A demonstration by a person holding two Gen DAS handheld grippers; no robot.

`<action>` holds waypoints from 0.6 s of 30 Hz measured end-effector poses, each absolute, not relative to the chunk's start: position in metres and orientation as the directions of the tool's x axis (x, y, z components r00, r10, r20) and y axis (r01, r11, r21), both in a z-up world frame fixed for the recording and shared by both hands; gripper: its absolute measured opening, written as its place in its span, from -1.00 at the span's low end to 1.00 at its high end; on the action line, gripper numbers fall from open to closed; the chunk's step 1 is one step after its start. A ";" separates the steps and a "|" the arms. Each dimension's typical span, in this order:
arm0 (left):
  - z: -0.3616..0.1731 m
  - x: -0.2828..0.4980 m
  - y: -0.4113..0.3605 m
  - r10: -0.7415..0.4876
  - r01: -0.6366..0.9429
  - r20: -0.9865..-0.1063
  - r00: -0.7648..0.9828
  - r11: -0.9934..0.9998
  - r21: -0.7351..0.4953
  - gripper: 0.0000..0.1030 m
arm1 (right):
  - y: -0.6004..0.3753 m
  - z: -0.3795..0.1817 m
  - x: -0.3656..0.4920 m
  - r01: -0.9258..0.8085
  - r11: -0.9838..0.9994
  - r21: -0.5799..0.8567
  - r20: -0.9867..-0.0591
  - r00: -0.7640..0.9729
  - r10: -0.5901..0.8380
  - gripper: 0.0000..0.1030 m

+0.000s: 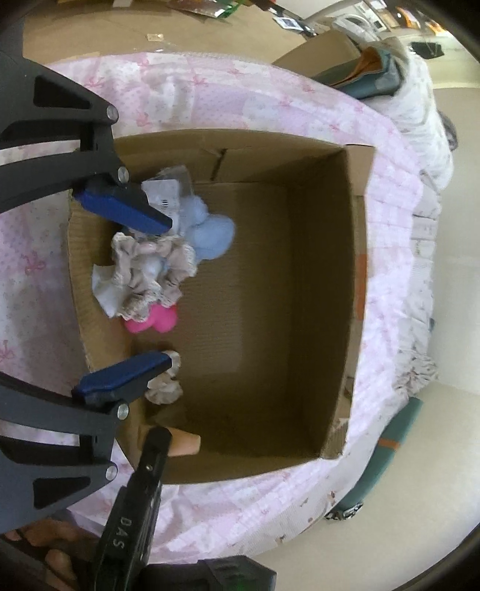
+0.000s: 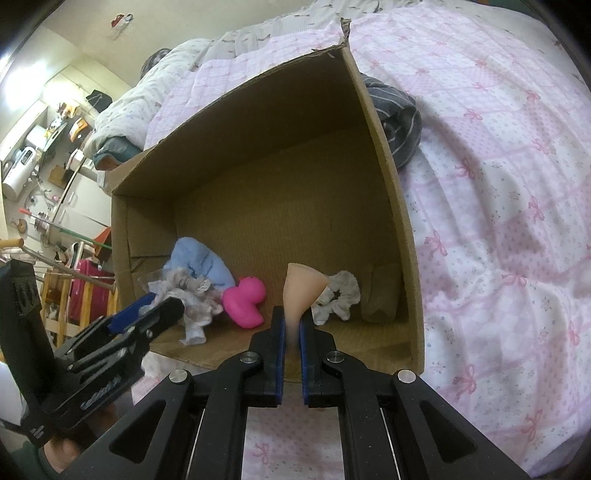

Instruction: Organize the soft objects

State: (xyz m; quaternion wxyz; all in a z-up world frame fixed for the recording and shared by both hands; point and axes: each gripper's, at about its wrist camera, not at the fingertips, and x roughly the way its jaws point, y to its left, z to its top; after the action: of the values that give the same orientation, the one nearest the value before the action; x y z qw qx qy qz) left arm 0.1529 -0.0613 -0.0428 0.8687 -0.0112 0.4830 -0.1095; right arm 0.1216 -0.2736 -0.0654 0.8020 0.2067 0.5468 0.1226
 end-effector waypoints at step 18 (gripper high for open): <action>-0.021 0.149 -0.037 -0.164 0.093 -0.809 0.564 0.986 -0.135 0.29 | -0.274 -0.025 0.113 -0.030 0.904 0.425 -0.756 0.538 0.373 0.54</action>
State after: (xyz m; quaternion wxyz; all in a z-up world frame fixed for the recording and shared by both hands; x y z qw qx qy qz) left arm 0.1490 -0.0368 -0.0210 0.8836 -0.0385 0.4609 -0.0729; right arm 0.1128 -0.2741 -0.0252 0.8574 0.1843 0.4659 0.1174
